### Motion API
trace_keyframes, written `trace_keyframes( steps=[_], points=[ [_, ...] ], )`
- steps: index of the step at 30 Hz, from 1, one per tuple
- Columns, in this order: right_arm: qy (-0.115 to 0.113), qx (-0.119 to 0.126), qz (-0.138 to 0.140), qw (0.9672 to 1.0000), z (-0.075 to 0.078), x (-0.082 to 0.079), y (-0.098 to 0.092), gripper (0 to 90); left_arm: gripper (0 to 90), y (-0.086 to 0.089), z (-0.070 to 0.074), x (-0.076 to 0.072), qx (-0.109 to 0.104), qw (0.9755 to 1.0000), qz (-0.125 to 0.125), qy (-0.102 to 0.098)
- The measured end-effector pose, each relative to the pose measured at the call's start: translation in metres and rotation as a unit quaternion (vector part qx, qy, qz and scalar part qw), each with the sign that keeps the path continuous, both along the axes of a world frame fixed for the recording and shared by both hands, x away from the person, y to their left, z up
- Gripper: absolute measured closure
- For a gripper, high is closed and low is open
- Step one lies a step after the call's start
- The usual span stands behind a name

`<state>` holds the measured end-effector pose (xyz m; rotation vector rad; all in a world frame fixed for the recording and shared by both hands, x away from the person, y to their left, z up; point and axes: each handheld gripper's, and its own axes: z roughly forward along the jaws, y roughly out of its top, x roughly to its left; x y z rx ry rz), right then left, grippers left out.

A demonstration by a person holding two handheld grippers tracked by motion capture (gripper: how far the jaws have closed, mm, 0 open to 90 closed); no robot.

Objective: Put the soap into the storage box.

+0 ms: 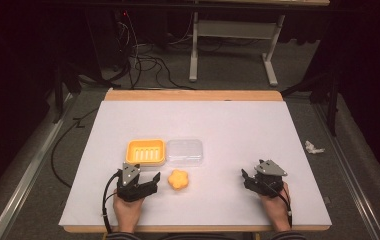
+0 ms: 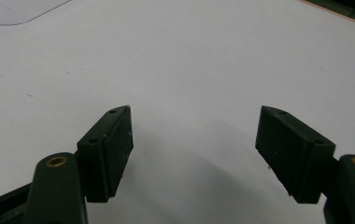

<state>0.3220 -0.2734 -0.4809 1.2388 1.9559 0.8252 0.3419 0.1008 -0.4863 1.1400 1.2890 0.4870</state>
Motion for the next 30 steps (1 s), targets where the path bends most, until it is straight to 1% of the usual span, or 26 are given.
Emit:
trace_keyframes(
  steps=[4, 6, 10, 13, 17, 21, 22, 27, 28, 30],
  points=[
    [-0.001, 0.001, 0.001, 1.0, -0.0001, 0.0003, -0.0003, 28.0, 19.3, -0.0011, 0.0001, -0.0007, -0.001, 1.0, 0.001, -0.004],
    [-0.002, 0.002, 0.001, 1.0, -0.0001, 0.0003, -0.0005, 28.0, 19.6, -0.0008, -0.0002, -0.0009, 0.004, 1.0, -0.001, -0.003],
    [-0.002, 0.003, 0.001, 1.0, 0.0001, 0.0002, -0.001, 28.0, 20.0, -0.0008, -0.0001, -0.0001, -0.001, 1.0, 0.001, 0.0],
    [-0.004, 0.003, 0.002, 1.0, 0.0, 0.0003, -0.0014, 28.0, 20.3, -0.0008, -0.0001, -0.0002, 0.0, 1.0, 0.0, 0.0],
    [-0.004, 0.003, 0.002, 1.0, 0.0, 0.0004, -0.0014, 28.0, 20.5, 0.0002, 0.0003, 0.0005, -0.007, 1.0, -0.003, 0.004],
    [-0.002, 0.003, 0.002, 1.0, 0.0002, 0.0004, -0.0016, 28.0, 20.7, 0.0003, 0.0006, 0.0, -0.006, 1.0, -0.006, 0.003],
    [-0.002, 0.003, 0.002, 1.0, 0.0002, 0.0004, -0.0016, 28.1, 20.8, 0.0006, 0.0008, 0.0001, -0.009, 0.9999, -0.007, 0.003],
    [-0.001, 0.003, 0.0, 1.0, 0.0003, 0.0007, -0.0016, 28.0, 20.5, 0.0018, 0.0013, 0.0013, -0.013, 0.9999, -0.006, 0.008],
    [-0.001, 0.003, 0.0, 1.0, 0.0003, 0.0007, -0.0016, 28.0, 20.4, 0.0017, 0.0018, 0.0014, -0.018, 0.9998, -0.006, 0.008],
    [-0.002, 0.004, 0.0, 1.0, 0.0001, 0.0009, -0.0016, 28.1, 20.1, 0.0028, 0.0023, 0.0015, -0.021, 0.9997, -0.008, 0.009]
  ],
)
